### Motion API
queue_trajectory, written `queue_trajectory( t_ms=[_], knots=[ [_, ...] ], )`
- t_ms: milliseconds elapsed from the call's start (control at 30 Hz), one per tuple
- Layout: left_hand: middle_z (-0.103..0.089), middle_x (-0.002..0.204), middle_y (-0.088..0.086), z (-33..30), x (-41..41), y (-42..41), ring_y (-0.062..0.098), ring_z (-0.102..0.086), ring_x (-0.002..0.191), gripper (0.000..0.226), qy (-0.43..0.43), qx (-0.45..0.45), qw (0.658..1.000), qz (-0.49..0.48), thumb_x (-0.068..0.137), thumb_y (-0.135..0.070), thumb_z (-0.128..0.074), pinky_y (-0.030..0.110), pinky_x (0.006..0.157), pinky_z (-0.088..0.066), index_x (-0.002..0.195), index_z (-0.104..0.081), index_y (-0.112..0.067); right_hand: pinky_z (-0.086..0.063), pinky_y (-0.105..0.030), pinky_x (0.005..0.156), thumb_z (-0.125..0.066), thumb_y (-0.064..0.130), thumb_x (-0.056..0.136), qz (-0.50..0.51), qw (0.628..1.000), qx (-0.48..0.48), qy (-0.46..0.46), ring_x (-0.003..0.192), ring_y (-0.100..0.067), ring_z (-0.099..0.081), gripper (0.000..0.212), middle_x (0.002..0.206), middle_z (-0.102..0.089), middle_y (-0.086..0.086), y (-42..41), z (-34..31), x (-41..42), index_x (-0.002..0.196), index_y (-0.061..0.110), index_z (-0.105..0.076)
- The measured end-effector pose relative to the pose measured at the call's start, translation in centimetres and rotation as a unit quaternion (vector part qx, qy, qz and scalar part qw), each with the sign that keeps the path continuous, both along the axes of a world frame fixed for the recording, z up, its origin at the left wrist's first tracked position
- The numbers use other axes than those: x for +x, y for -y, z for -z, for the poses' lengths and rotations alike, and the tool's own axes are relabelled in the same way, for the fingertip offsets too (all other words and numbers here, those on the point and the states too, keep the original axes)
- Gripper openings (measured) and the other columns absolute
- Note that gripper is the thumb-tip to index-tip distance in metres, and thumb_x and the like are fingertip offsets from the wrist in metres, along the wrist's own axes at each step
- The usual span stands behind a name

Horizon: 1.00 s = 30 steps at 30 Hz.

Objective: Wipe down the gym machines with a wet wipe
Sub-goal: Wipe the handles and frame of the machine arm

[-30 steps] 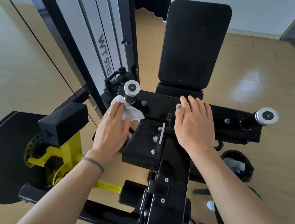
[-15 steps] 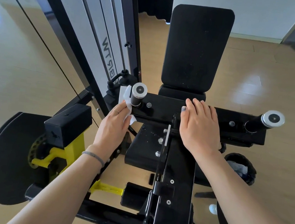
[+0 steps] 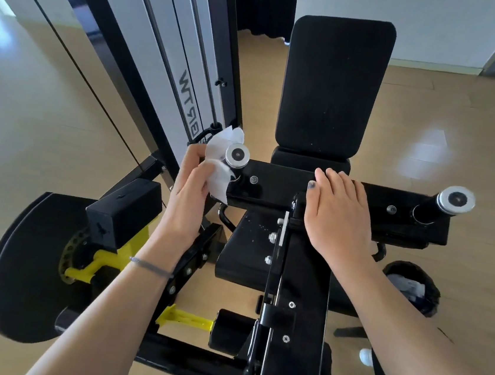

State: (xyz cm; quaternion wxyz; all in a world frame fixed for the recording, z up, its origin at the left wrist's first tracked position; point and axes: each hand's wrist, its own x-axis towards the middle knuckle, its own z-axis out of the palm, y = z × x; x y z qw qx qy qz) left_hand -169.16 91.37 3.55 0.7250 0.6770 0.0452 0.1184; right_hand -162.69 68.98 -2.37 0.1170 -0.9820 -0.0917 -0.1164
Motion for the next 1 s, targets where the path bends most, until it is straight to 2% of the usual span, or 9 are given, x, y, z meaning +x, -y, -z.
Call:
queue_trajectory(
  t_ms=[133,200,267,400,567,667,867,933,1000],
  knots=[
    [-0.049,0.085,-0.004,-0.9,0.8,1.4,0.006,-0.046,0.075,0.022,-0.014,0.140,0.990,-0.016,0.084,-0.002,-0.063,0.012,0.066,-0.042,0.097,-0.046,-0.004,-0.026,-0.047,0.123,-0.007,0.041,0.107,-0.001,1.000,0.002,-0.002,0.145,-0.027,-0.040,0.064,0.150,-0.052,-0.007,-0.1,0.1,0.0,0.149,0.015,-0.048],
    [-0.055,0.089,-0.002,-1.0,1.8,1.9,0.000,-0.049,0.076,0.030,-0.005,0.222,0.973,-0.056,0.084,-0.004,-0.073,0.010,0.068,-0.043,0.101,-0.049,-0.003,-0.027,-0.047,0.122,-0.008,0.041,0.107,-0.001,1.000,0.004,-0.001,0.144,-0.027,-0.041,0.064,0.150,-0.053,-0.007,-0.1,0.1,0.0,0.149,0.015,-0.049],
    [-0.057,0.089,-0.002,-0.9,2.7,2.1,0.000,-0.052,0.076,0.037,0.014,0.262,0.961,-0.084,0.082,-0.008,-0.078,0.011,0.067,-0.044,0.100,-0.046,-0.003,-0.027,-0.047,0.122,-0.010,0.041,0.107,0.001,1.000,0.002,-0.001,0.144,-0.027,-0.041,0.063,0.149,-0.053,-0.007,-0.1,0.1,0.0,0.148,0.015,-0.050],
    [-0.055,0.080,-0.010,-0.5,4.1,2.9,0.002,-0.054,0.071,0.033,0.054,0.265,0.954,-0.126,0.084,-0.010,-0.077,0.011,0.063,-0.043,0.094,-0.046,-0.010,-0.026,-0.046,0.123,-0.012,0.041,0.108,0.006,1.000,-0.003,0.000,0.144,-0.026,-0.040,0.061,0.150,-0.053,-0.006,-0.1,0.2,0.1,0.149,0.016,-0.049],
    [-0.054,0.070,-0.016,0.4,4.6,4.5,0.003,-0.053,0.067,0.020,0.077,0.208,0.953,-0.204,0.087,-0.011,-0.073,0.011,0.063,-0.043,0.083,-0.054,-0.007,-0.027,-0.046,0.122,-0.012,0.041,0.108,0.013,1.000,-0.007,0.008,0.143,-0.026,-0.042,0.061,0.149,-0.054,-0.006,-0.2,0.4,0.2,0.147,0.015,-0.051],
    [-0.056,0.071,-0.013,1.2,5.1,3.9,0.006,-0.053,0.066,0.022,0.077,0.209,0.955,-0.194,0.088,-0.015,-0.075,0.015,0.061,-0.045,0.083,-0.055,-0.006,-0.027,-0.046,0.122,-0.013,0.041,0.108,0.016,1.000,-0.017,0.011,0.143,-0.025,-0.042,0.060,0.148,-0.055,-0.005,-0.2,0.3,0.2,0.147,0.016,-0.051],
    [-0.065,0.080,0.000,4.7,6.5,1.9,0.012,-0.059,0.070,0.019,-0.048,0.200,0.967,-0.150,0.086,-0.019,-0.076,0.031,0.068,-0.053,0.085,-0.062,-0.007,-0.028,-0.046,0.121,-0.017,0.039,0.109,0.009,0.999,-0.025,0.027,0.140,-0.025,-0.045,0.057,0.147,-0.055,-0.006,-0.1,0.4,0.2,0.145,0.013,-0.053],
    [-0.064,0.081,-0.001,4.2,6.3,2.0,0.016,-0.061,0.070,0.020,-0.037,0.213,0.966,-0.144,0.086,-0.018,-0.077,0.030,0.067,-0.053,0.085,-0.061,-0.005,-0.028,-0.046,0.121,-0.017,0.040,0.109,0.009,0.999,-0.024,0.028,0.140,-0.025,-0.045,0.058,0.146,-0.056,-0.006,-0.1,0.4,0.4,0.144,0.013,-0.054],
    [-0.060,0.076,-0.002,2.5,5.5,2.5,0.017,-0.058,0.070,0.024,0.024,0.234,0.960,-0.150,0.085,-0.017,-0.078,0.025,0.063,-0.049,0.084,-0.058,-0.006,-0.028,-0.046,0.120,-0.016,0.040,0.108,0.009,0.999,-0.027,0.033,0.139,-0.025,-0.046,0.059,0.145,-0.057,-0.006,-0.2,0.4,0.3,0.144,0.013,-0.054]
  ],
)
